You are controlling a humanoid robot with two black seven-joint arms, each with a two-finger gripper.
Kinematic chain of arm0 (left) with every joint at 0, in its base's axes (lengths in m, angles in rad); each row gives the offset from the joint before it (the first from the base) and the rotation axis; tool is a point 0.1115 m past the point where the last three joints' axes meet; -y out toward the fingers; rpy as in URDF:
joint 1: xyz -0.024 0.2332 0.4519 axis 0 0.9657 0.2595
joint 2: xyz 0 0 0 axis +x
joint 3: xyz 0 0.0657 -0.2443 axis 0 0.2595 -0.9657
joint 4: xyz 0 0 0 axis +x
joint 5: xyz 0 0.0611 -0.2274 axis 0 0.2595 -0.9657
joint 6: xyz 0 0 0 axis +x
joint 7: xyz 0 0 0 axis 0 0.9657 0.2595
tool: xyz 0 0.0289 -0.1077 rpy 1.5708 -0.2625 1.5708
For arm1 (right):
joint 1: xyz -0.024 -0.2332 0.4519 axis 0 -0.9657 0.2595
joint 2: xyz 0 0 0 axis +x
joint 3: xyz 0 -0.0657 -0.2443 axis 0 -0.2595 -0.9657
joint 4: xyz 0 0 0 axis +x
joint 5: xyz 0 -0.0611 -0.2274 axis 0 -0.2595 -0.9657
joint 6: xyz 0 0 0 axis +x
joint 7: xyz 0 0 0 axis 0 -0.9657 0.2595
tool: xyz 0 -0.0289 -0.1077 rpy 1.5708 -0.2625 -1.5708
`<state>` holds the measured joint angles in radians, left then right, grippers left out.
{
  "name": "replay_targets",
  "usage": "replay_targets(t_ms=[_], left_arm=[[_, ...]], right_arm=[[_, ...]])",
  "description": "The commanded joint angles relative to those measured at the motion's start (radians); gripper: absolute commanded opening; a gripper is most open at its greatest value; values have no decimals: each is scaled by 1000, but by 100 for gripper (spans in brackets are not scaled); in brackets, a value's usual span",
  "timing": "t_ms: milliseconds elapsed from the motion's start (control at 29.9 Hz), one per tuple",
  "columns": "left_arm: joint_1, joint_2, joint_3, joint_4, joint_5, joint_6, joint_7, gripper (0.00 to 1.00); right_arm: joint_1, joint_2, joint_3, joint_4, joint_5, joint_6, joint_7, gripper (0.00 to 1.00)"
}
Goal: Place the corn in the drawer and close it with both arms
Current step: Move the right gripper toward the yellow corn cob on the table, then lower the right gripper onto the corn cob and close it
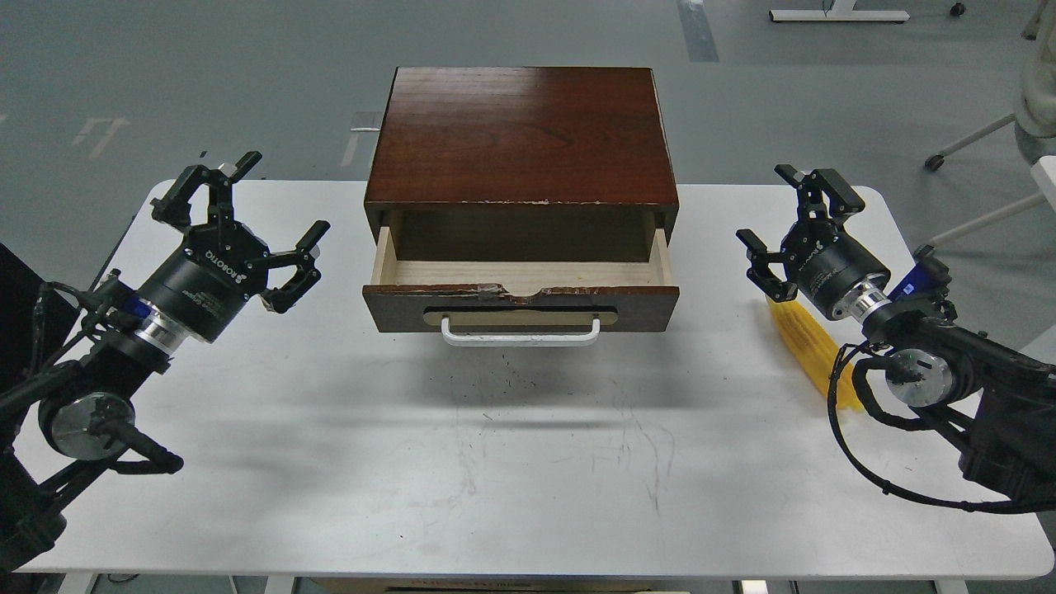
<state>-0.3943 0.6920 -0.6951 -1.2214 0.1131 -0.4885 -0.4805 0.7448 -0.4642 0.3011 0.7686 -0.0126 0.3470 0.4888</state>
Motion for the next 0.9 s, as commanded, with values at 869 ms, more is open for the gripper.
replay_targets(t_ms=[869], left_arm=[[6, 7, -1, 2, 0, 0, 11, 100]], right_arm=[[131, -413, -152, 138, -1060, 10, 0, 100]])
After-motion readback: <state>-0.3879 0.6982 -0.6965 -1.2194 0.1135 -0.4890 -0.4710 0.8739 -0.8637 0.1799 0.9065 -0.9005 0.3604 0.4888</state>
